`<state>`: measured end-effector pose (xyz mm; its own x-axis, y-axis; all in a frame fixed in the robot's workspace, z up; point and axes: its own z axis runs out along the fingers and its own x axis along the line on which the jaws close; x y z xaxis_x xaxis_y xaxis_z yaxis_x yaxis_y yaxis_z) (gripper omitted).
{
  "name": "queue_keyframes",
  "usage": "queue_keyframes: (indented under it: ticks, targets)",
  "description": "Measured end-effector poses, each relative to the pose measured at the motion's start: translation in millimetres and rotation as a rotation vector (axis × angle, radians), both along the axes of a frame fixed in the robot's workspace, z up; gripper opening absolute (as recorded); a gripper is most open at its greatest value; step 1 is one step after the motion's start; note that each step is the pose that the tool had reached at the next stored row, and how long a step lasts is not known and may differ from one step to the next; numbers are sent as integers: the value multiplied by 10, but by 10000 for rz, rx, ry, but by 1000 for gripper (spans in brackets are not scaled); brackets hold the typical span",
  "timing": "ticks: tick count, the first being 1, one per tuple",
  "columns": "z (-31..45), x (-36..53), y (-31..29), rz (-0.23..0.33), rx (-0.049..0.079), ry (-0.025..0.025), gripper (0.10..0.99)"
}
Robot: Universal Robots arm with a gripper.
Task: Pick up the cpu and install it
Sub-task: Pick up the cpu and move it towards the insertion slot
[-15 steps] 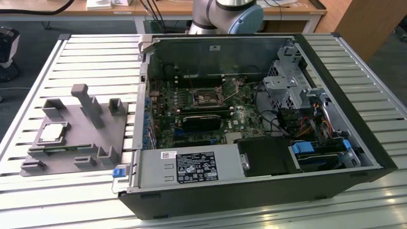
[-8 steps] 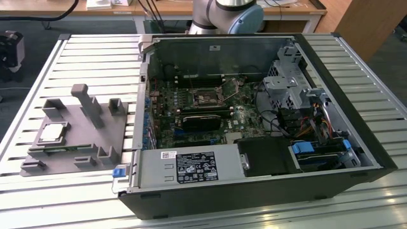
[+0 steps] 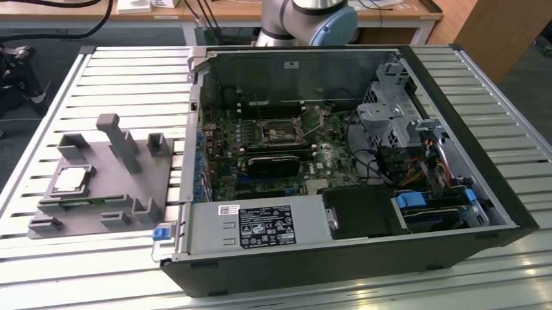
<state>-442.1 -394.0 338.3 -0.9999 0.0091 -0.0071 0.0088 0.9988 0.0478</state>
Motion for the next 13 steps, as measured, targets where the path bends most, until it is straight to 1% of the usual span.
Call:
queue_keyframes:
  ticks: [1, 7, 10, 13]
  targets:
    - [-19, 0, 0, 4, 1, 1, 643]
    - [-129, -1, 0, 15, 5, 3, 643]
    - [-183, -4, -1, 368, 16, 3, 643]
    - [-237, -10, -2, 440, 18, 8, 643]
